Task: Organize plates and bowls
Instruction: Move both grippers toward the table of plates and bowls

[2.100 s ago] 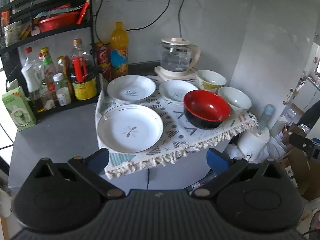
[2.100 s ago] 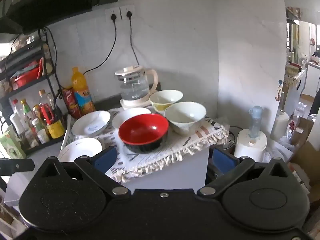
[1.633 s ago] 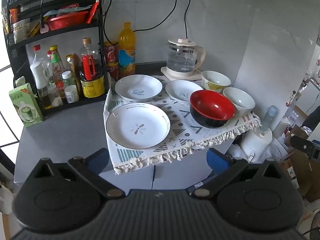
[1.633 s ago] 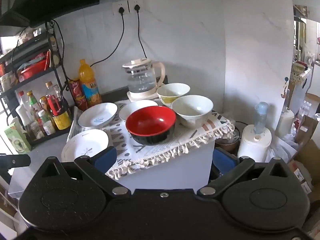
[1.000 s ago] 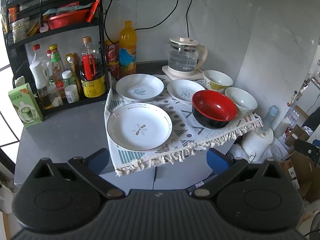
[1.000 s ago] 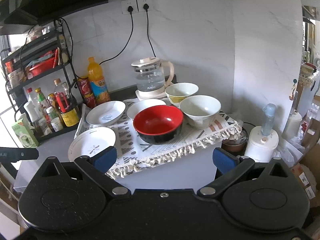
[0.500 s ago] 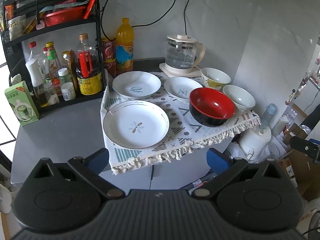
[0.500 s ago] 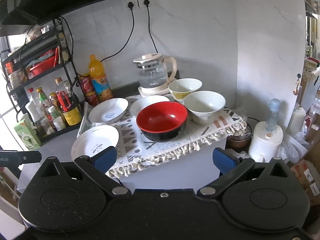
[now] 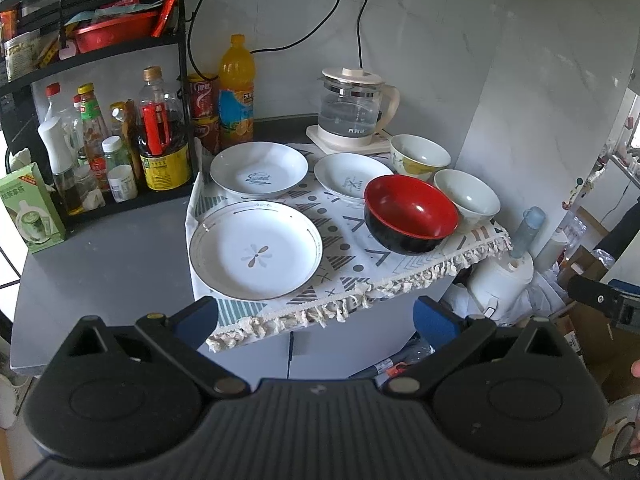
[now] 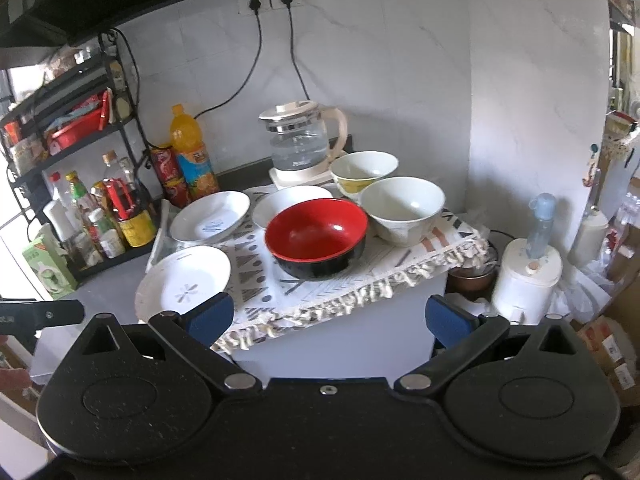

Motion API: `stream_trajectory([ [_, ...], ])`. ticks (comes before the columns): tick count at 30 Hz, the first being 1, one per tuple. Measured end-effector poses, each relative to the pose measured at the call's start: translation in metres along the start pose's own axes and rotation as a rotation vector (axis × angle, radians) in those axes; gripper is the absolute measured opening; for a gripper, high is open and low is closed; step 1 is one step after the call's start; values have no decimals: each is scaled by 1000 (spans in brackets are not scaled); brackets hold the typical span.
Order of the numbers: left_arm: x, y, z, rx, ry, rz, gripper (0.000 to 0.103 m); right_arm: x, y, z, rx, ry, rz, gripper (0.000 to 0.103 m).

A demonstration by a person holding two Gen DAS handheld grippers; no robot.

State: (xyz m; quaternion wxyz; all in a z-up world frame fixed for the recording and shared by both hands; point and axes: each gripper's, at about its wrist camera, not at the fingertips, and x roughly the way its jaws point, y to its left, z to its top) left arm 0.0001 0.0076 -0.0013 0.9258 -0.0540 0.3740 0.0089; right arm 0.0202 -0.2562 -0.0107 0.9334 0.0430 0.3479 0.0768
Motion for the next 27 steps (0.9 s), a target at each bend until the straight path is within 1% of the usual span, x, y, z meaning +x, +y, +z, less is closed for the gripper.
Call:
stream_trajectory([
  [5,7,-2,2,-2,14,2,103,4,-1,0,-8,7,5,103],
  [9,14,-2,3,-26,30,7,103,11,-3,-1,-5,23,13,103],
  [17,28,-10,8,-29,46,14,103,24,-14,3,-2,41,9,103],
  [23,40,-15,17,-31,50,23,103,36,-23,11,6,51,18,103],
  [27,55,-21,27,-27,71,23,103,46,-28,16,8,54,16,103],
])
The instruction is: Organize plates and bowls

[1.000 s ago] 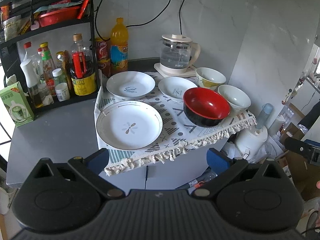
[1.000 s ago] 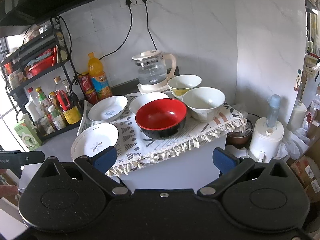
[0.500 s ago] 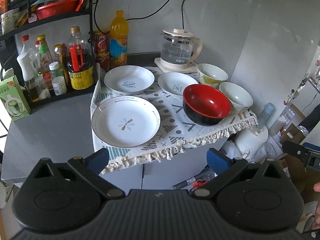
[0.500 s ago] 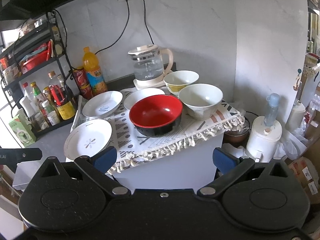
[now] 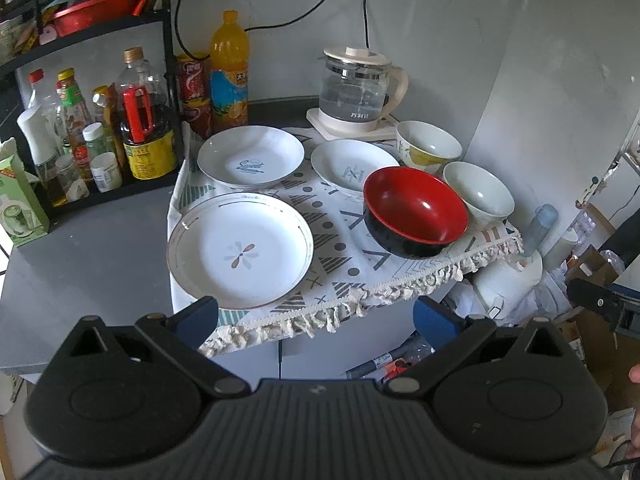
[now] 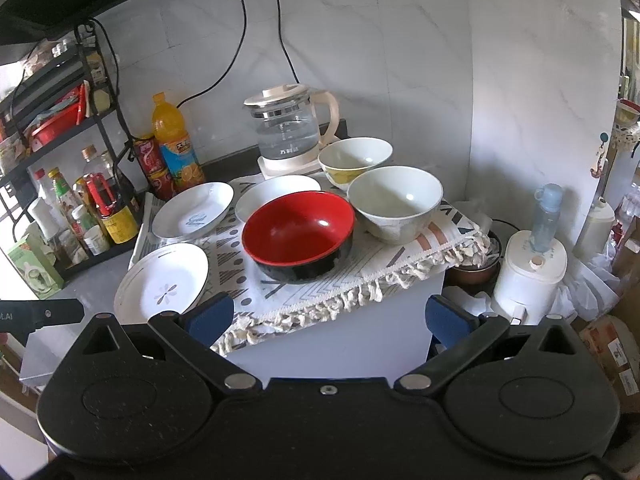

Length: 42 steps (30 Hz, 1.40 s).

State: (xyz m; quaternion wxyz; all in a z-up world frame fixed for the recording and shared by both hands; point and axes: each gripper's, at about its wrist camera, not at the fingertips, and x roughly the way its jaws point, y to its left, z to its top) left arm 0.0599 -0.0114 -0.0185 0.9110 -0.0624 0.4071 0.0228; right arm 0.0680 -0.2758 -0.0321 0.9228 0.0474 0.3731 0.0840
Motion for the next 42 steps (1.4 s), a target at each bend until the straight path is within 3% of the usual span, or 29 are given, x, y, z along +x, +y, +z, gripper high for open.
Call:
stream_trajectory([
  [13,63,-14,61,-6,45,-16,103,50,-4,41,-29,23,-31,103],
  [24,119,-18,110,62,58,-69,102,100,1,71,-57,13,-75,103],
  [30,152,-17,127,100,79,-92,102,130,0,83,22,61,-69,103],
  [36,173,-25,139,132,97,-139,102,153,-2,90,32,76,-158,103],
  [42,190,-41,144,145,132,-191,102,159,-16,94,123,54,-207,103],
])
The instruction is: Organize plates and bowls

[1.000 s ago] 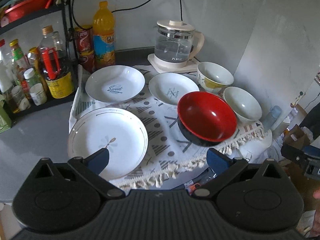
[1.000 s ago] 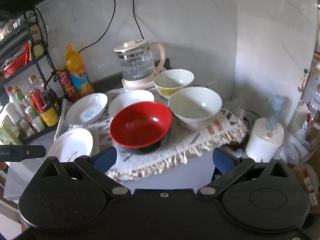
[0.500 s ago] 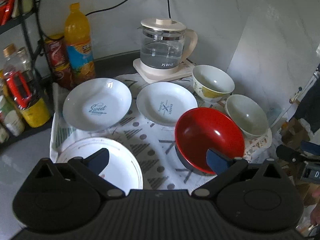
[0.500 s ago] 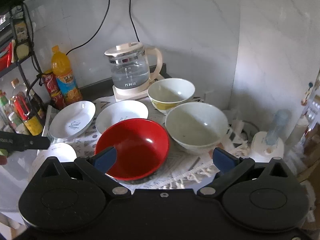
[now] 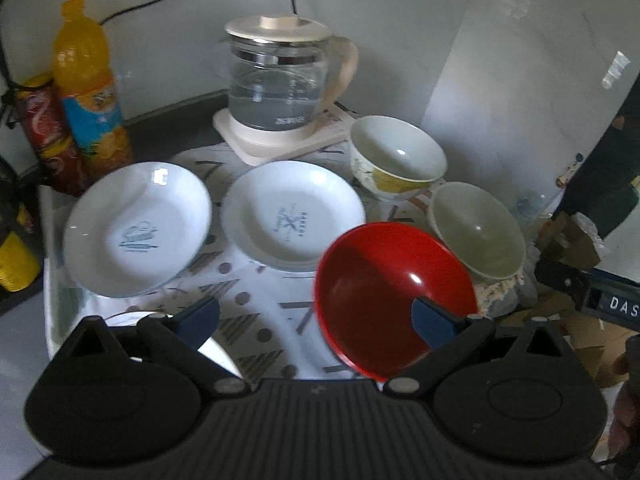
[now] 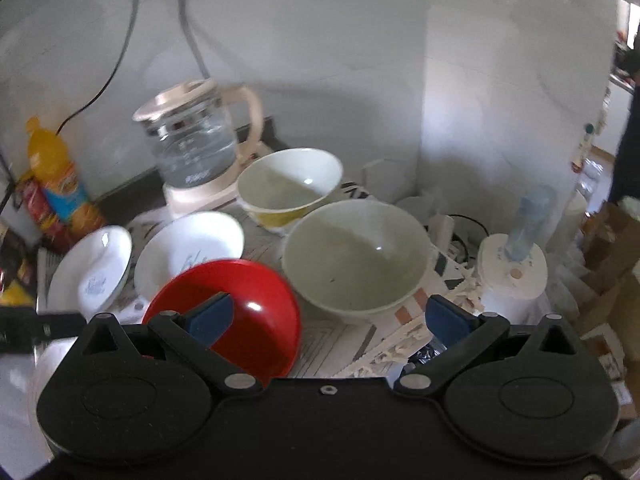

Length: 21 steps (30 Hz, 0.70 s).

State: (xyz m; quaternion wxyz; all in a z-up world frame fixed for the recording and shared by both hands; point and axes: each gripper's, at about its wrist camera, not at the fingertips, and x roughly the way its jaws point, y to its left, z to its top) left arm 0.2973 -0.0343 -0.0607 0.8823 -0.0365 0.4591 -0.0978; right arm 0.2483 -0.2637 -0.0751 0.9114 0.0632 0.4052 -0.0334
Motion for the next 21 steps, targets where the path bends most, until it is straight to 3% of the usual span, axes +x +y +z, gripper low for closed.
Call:
stream_trajectory([
  [17,61,-59,40,17,59,-75,99,55,-54,16,103,73,-46,102],
  [21,79,-77,52,24,67,-80,98,68,-65,19,98,84,-38,98],
])
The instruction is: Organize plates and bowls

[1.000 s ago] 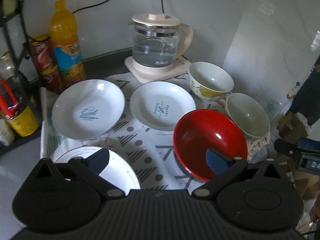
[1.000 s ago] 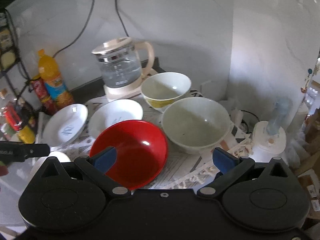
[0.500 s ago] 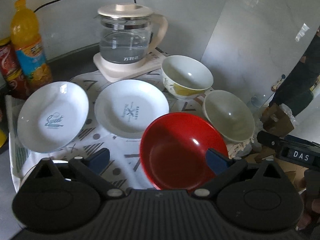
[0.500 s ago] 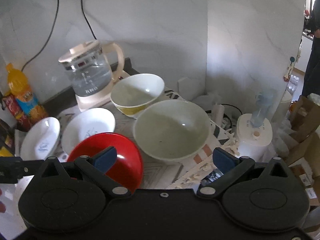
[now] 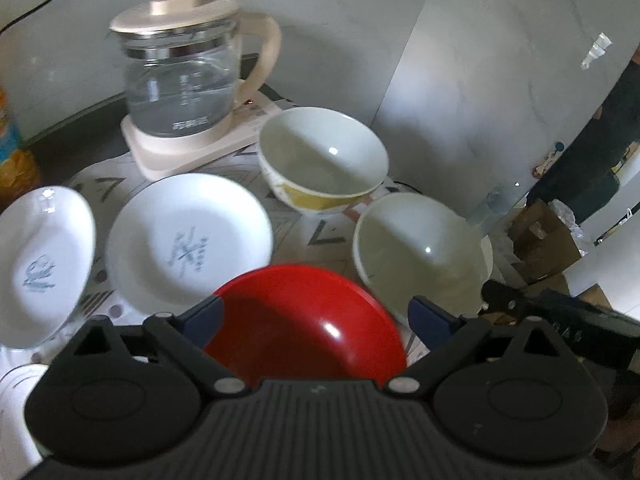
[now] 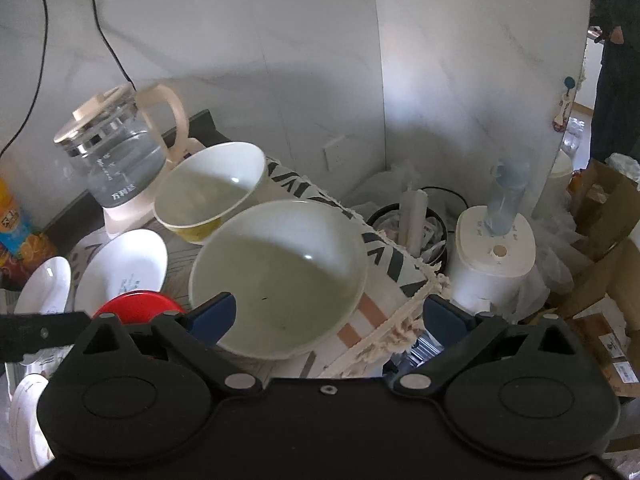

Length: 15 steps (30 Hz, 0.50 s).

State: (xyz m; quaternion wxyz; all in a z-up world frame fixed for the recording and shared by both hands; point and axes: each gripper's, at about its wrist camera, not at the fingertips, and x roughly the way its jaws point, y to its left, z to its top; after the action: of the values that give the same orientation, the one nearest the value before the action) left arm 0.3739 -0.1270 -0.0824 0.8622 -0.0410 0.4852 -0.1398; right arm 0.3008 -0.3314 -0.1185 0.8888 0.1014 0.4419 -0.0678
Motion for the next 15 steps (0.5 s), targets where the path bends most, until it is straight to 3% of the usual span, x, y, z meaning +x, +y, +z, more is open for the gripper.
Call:
stream_trajectory([
  [5,26,-12,16,5,25,-21,87,21,-16,8,33,28,15,94],
  [10,54,-18,28,5,53,-36,77,48,-31,13,74,77,34,75],
  [15,78,-21,36,-20,83,-54,65,69,-37,12,98,119,54,67],
])
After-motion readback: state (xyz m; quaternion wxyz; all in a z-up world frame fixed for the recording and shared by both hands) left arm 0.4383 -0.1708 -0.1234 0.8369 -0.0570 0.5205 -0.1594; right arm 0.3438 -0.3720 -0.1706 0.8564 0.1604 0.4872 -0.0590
